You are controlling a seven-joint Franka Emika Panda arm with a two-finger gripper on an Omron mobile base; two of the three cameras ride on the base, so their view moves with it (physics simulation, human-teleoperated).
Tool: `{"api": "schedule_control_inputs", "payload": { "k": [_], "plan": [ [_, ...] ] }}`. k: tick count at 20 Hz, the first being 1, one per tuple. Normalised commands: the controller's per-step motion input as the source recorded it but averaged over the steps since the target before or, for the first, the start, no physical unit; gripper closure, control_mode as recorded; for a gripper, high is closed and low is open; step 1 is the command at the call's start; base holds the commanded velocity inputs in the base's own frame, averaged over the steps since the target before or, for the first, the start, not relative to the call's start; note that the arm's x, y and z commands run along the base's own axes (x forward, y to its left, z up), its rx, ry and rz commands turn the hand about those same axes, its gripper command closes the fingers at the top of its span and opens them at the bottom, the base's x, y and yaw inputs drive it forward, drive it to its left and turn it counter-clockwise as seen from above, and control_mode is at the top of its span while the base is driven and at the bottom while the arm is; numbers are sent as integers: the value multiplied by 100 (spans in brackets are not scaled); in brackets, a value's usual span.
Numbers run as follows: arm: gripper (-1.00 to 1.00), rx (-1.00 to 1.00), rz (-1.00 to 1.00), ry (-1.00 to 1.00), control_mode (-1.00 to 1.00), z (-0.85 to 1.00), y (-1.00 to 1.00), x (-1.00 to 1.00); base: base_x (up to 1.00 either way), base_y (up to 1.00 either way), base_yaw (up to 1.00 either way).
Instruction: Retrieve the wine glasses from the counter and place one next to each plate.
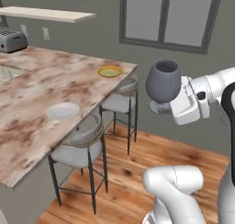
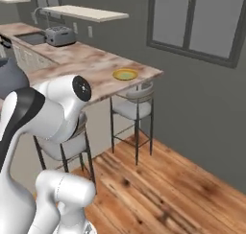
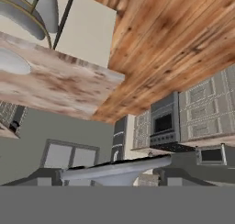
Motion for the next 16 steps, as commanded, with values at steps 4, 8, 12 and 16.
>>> {"api": "schedule_control_inputs", "payload": {
  "k": [4,8,12,16],
  "plan": [
    [100,0,0,0,100,0,0,0,100,-71,51],
    [100,0,0,0,100,0,0,0,100,-32,58],
    [100,0,0,0,100,0,0,0,100,-37,68],
    [100,0,0,0,100,0,0,0,89,-37,74]
  ]
}}
